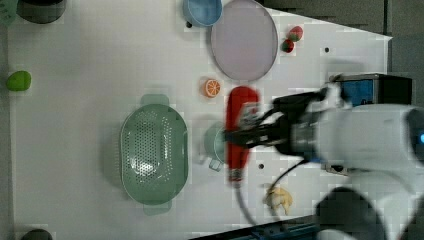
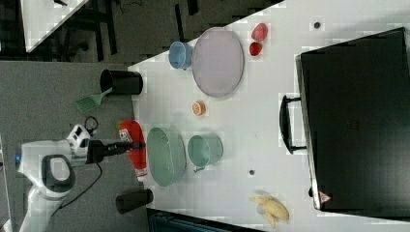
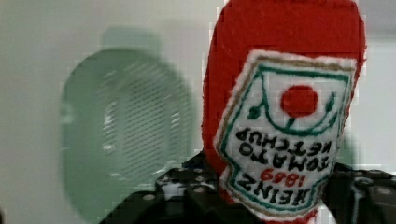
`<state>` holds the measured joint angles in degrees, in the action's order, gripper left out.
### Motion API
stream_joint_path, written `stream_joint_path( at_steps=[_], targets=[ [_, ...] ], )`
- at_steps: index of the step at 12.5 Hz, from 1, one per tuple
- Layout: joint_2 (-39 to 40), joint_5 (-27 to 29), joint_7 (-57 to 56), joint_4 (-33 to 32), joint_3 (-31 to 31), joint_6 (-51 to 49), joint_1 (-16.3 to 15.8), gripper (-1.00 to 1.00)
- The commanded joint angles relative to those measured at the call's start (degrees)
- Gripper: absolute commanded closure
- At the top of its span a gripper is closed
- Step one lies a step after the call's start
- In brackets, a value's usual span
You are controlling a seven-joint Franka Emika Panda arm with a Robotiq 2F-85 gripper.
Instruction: Pick Ketchup from the table and place it in strainer.
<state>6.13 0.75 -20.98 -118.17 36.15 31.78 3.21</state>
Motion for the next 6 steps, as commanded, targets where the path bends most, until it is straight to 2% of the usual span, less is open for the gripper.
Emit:
stream_joint_path(
  at_steps=[1,6],
  targets=[
    [3.6,0.0,18.1,-0.6,3.8,6.9,-1.4,-0.21],
    [14.8,-4.1,23.9,-0.7,4.9,17.2,-4.2,-0.21]
  ],
)
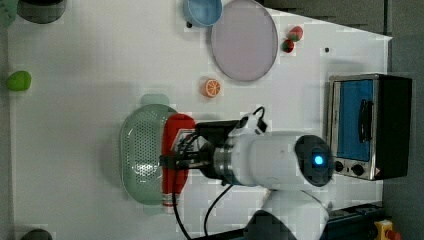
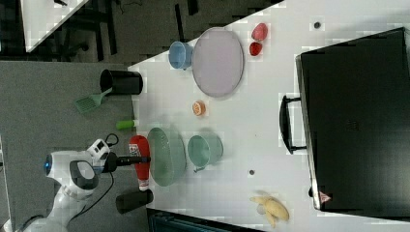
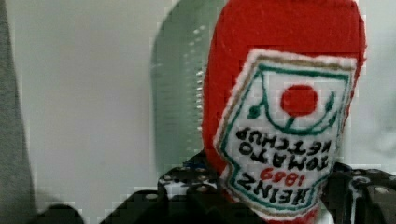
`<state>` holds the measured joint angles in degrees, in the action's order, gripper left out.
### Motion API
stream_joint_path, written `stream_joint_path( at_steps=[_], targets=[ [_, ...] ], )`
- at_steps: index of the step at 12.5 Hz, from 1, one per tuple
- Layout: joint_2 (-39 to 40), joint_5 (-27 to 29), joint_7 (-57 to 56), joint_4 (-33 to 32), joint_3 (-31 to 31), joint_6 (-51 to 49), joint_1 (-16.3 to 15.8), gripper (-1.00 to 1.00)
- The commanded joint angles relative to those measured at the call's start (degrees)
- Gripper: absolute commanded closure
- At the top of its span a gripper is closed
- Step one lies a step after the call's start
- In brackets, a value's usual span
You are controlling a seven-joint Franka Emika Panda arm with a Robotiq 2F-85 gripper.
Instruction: Pick Ketchup from the table and place it in strainer.
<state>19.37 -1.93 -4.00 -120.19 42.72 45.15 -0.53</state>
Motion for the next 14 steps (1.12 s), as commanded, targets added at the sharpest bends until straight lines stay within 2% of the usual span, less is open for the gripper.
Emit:
stream_joint_path(
  at_steps=[1,2,3,6,10,14],
  targets=[
    [3.5,-2.6,6.9,1.3,-2.0,5.4,-0.8,-0.21],
    [5.4,-3.8,6.9,1.3,-2.3,6.7,-0.9,-0.21],
    [7.1,-5.0,6.9,1.3,-2.7,7.2,-1.0,-0.30],
    [9.0,-6.9,7.1,1.9,-3.4,10.8,-0.9,-0.95],
    [1.8,-6.2,15.8,4.0,-3.4,7.1,0.4,-1.00],
    [-9.8,-6.1,16.5,5.7,-4.5,-4.7,6.3,-1.00]
  ],
)
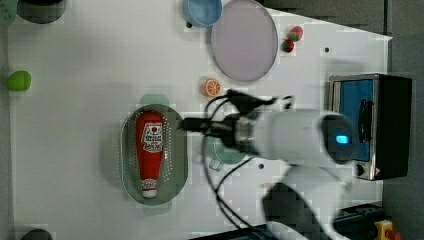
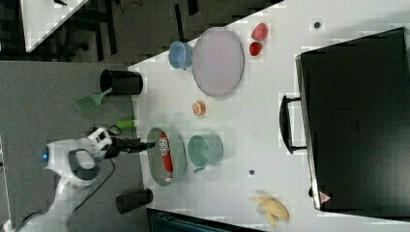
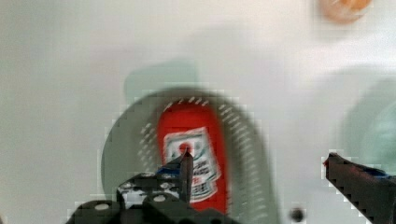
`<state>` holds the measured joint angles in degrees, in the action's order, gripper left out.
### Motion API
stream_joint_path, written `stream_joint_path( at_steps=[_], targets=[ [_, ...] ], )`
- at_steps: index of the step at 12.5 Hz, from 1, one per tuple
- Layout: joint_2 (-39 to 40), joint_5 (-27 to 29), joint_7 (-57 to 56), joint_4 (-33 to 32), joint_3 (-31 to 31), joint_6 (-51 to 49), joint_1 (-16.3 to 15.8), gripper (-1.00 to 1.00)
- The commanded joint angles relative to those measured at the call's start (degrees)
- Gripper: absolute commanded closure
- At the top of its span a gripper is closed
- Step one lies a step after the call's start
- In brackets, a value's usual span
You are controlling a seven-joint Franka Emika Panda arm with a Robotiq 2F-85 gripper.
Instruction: Pick Ketchup from the table and place it in strainer.
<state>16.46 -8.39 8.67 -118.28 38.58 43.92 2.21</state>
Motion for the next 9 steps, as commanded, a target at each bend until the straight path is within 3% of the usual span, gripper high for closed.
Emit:
stream_joint_path(
  at_steps=[1,5,9],
  targets=[
    [-9.8,0.6,3.8,4.5,-1.3,-6.6,5.3,-1.00],
    [-19.1,3.7,3.8,8.0,-8.9,-21.8,10.5,-1.00],
    [-22.2,6.7,3.6,13.0,-19.6,-29.9,11.5,-1.00]
  ],
)
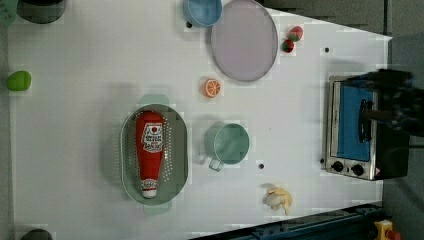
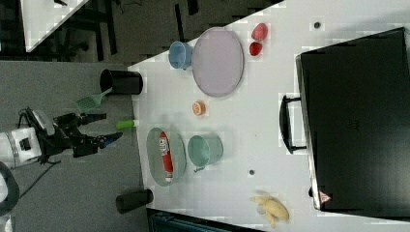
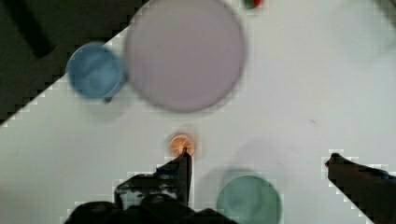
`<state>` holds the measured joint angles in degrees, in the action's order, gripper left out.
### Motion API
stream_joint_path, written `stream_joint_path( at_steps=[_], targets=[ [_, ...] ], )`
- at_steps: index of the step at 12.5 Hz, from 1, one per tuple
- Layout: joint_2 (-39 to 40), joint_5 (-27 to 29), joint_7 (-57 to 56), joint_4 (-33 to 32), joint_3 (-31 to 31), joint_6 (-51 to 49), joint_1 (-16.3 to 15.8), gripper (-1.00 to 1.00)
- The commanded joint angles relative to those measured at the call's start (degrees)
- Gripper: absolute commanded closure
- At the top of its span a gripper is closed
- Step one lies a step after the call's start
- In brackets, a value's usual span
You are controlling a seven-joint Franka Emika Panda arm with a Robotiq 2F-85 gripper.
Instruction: Pick Ketchup from the table and place it in strainer.
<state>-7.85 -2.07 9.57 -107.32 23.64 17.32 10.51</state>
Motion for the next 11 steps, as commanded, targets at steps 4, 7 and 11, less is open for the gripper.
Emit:
stream_joint_path(
  at_steps=[4,7,11],
  targets=[
    [2.1,1.7,1.6,5.9,-9.7,-13.0,3.2,-1.00],
    [2.1,1.7,-2.2,7.0,-10.6,-14.8,3.2,-1.00],
    [2.4,1.7,-2.5,7.0,-11.9,-14.8,3.3,-1.00]
  ],
)
